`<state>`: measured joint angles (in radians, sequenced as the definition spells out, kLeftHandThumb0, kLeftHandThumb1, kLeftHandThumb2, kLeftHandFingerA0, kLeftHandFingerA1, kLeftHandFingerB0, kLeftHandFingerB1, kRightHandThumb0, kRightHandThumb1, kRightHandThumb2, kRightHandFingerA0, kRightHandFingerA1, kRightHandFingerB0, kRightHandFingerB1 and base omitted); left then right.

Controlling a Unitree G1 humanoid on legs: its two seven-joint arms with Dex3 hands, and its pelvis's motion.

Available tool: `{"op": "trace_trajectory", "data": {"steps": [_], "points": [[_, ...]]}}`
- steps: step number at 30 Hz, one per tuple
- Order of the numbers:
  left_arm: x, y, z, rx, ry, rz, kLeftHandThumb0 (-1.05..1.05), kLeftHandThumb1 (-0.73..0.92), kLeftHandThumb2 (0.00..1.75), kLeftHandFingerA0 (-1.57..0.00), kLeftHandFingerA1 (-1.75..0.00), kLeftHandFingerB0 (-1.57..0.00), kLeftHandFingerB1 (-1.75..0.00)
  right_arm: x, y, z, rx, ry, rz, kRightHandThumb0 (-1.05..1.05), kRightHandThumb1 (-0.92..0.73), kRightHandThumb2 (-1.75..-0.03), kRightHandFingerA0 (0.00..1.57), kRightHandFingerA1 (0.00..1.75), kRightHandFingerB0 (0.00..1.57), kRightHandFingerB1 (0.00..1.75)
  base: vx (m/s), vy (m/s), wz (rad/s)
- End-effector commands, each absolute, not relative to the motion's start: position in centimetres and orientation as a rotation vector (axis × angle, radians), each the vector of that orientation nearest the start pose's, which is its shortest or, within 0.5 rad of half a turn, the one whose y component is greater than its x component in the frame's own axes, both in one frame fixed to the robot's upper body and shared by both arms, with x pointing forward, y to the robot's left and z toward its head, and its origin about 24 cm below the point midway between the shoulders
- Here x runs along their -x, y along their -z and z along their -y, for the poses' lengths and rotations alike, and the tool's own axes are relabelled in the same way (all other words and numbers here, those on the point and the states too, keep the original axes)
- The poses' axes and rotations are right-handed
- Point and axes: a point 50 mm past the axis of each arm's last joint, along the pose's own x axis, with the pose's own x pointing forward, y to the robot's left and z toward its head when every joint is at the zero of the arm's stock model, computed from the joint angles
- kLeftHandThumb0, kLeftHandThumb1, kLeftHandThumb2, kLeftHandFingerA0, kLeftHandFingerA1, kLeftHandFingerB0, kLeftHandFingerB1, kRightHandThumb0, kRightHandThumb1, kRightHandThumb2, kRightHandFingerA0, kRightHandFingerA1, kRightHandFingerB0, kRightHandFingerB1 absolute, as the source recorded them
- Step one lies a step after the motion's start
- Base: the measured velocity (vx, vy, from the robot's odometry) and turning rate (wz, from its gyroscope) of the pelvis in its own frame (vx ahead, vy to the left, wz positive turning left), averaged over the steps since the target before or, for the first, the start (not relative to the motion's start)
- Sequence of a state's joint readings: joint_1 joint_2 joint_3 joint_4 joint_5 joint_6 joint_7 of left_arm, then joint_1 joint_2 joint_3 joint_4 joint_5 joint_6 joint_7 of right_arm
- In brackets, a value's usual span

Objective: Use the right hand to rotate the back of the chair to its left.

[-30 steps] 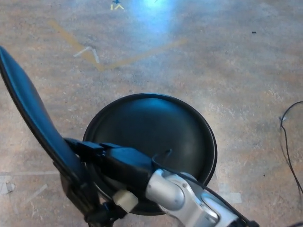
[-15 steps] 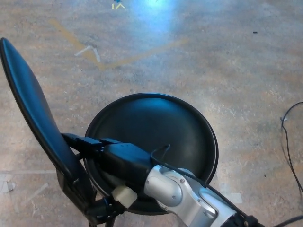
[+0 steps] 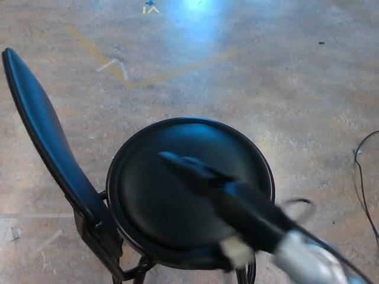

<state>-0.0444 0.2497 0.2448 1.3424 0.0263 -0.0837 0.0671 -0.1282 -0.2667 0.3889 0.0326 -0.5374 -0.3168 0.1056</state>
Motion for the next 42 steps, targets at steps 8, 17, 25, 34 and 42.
{"op": "trace_trajectory", "data": {"steps": [8,17,25,34,42], "points": [[-8.2,15.5,-26.8,-0.126,-0.387,-1.189,-0.48,0.85,0.65,-0.62,-0.51,-0.56,-0.46,-20.6,-1.6,19.7,0.737,-0.114,0.238,-0.82,-0.72,-1.06,0.0,0.22,0.0,0.14,0.0,0.0,0.0],[-7.9,15.7,-26.2,-0.135,-0.392,-1.204,-0.49,0.83,0.64,-0.65,-0.52,-0.57,-0.48,-19.6,6.4,25.0,0.625,0.125,-0.238,-0.77,-0.79,-1.1,0.0,0.17,0.0,0.16,0.0,0.0,0.0],[-7.9,15.7,-26.1,-0.147,-0.37,-1.198,-0.48,0.84,0.65,-0.63,-0.53,-0.55,-0.48,-17.8,10.1,26.5,0.73,0.155,-0.543,-0.87,-0.87,-1.17,0.03,0.17,0.03,0.12,0.0,0.0,0.0],[-8.0,15.8,-25.9,-0.149,-0.361,-1.201,-0.5,0.83,0.64,-0.62,-0.55,-0.55,-0.49,-14.1,13.1,26.3,0.661,0.111,-0.825,-0.91,-0.82,-1.18,0.09,0.26,0.08,0.13,0.0,0.0,0.0],[-8.1,15.8,-25.8,-0.142,-0.361,-1.205,-0.5,0.84,0.65,-0.61,-0.52,-0.54,-0.47,-13.4,13.7,25.8,0.508,0.17,-0.889,-0.89,-0.79,-1.11,0.09,0.26,0.08,0.15,0.0,0.0,0.0]]}}
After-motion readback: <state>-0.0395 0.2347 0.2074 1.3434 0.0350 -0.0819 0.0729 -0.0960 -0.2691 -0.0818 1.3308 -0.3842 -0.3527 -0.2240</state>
